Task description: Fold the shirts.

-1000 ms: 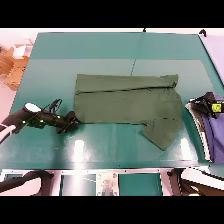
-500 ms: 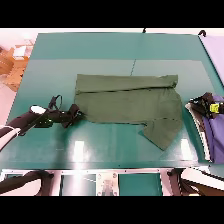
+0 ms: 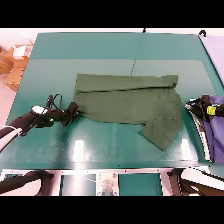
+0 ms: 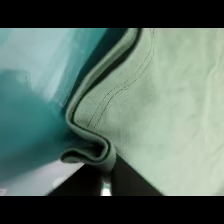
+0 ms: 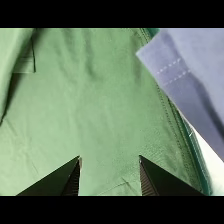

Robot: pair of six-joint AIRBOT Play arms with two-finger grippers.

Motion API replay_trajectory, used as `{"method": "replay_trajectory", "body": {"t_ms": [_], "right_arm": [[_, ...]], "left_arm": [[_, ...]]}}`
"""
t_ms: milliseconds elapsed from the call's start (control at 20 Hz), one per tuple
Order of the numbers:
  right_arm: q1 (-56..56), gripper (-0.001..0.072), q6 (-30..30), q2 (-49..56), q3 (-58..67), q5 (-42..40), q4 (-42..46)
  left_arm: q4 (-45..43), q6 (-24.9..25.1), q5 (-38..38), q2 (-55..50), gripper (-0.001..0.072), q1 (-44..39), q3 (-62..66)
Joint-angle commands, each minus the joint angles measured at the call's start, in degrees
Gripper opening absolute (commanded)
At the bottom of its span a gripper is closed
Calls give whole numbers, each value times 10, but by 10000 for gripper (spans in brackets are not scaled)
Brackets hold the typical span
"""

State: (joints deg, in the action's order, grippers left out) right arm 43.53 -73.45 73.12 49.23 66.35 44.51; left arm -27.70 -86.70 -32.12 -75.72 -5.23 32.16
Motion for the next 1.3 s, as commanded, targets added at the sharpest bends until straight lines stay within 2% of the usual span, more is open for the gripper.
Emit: {"method": "replay_trajectory", "body": {"t_ms": [0, 50, 100, 150, 200, 250, 350, 500, 600, 700, 850, 900, 950, 1000, 1050, 1100, 1150, 1250], "right_arm": [[0, 431, 0, 0, -3, 1, -6], [0, 430, 0, 0, -3, 1, -6], [0, 431, 0, 0, -3, 1, -6], [0, 430, 0, 0, -3, 1, -5], [0, 430, 0, 0, -3, 0, -5], [0, 431, 2, 0, -3, -1, -5], [0, 431, 2, 0, -3, -3, -5], [0, 431, 2, 0, -3, -4, -5], [0, 431, 2, 0, -3, -5, -6], [0, 430, 2, 0, -3, -9, -6], [-2, 431, 2, 0, -3, -9, -6], [-3, 430, 2, 0, -3, -10, -6], [-4, 430, 2, 0, -3, -12, -6], [-7, 430, 2, 0, -3, -14, -6], [-10, 430, 2, 0, -3, -14, -6], [-13, 430, 2, 0, -3, -14, -6], [-16, 430, 2, 0, -3, -14, -6], [-17, 430, 2, 0, -4, -14, -6]], "left_arm": [[-2, 12, -37, 0, 720, -1, 0], [-2, 25, -53, 0, 685, 1, 3], [-5, 54, -86, 0, 684, 2, 13], [-9, 79, -127, 0, 602, 2, 24], [-19, 97, -168, 2, 343, 2, 32], [-40, 101, -192, 12, 285, 2, 34], [-106, 85, -216, 55, 284, 4, 34], [-276, -16, -284, 172, 283, 47, 34], [-331, -59, -292, 261, 284, 77, 34], [-327, -58, -242, 313, 285, 81, 34], [-308, -64, -212, 312, 283, 81, 19], [-287, -63, -201, 310, 173, 81, 4], [-275, -59, -176, 309, 20, 81, -8], [-273, -60, -139, 309, 22, 81, -15], [-281, -91, -103, 309, 21, 82, -18], [-290, -167, -74, 311, 21, 81, -27], [-285, -207, -63, 313, 21, 69, -42], [-252, -236, -13, 337, 21, -5, -104]]}}
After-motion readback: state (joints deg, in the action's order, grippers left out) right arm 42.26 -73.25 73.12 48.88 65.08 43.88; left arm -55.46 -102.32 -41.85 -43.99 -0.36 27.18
